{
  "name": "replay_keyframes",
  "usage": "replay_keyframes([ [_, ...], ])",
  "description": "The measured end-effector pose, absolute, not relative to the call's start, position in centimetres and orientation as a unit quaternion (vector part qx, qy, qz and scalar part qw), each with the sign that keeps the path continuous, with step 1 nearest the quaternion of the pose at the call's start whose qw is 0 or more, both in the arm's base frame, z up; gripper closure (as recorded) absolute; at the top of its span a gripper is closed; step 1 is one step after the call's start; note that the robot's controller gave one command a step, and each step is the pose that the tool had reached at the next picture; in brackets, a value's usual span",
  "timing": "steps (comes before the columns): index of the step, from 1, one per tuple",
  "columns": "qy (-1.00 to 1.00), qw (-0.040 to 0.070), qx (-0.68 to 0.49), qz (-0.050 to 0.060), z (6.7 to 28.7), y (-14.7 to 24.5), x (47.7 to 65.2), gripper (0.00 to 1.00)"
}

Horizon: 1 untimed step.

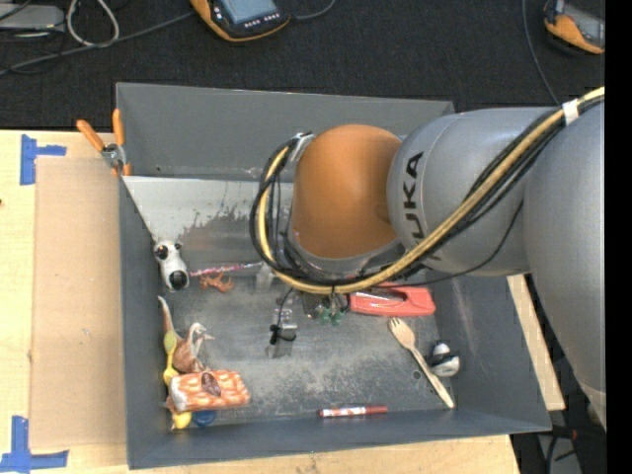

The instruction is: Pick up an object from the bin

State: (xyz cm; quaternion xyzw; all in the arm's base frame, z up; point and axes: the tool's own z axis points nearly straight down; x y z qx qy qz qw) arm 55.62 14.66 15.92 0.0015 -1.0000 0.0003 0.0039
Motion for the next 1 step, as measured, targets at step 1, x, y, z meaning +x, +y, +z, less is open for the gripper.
replay_keyframes([
  [1,-1.000,0.004,0.002,0.000,15.92,14.66,55.62,0.00],
])
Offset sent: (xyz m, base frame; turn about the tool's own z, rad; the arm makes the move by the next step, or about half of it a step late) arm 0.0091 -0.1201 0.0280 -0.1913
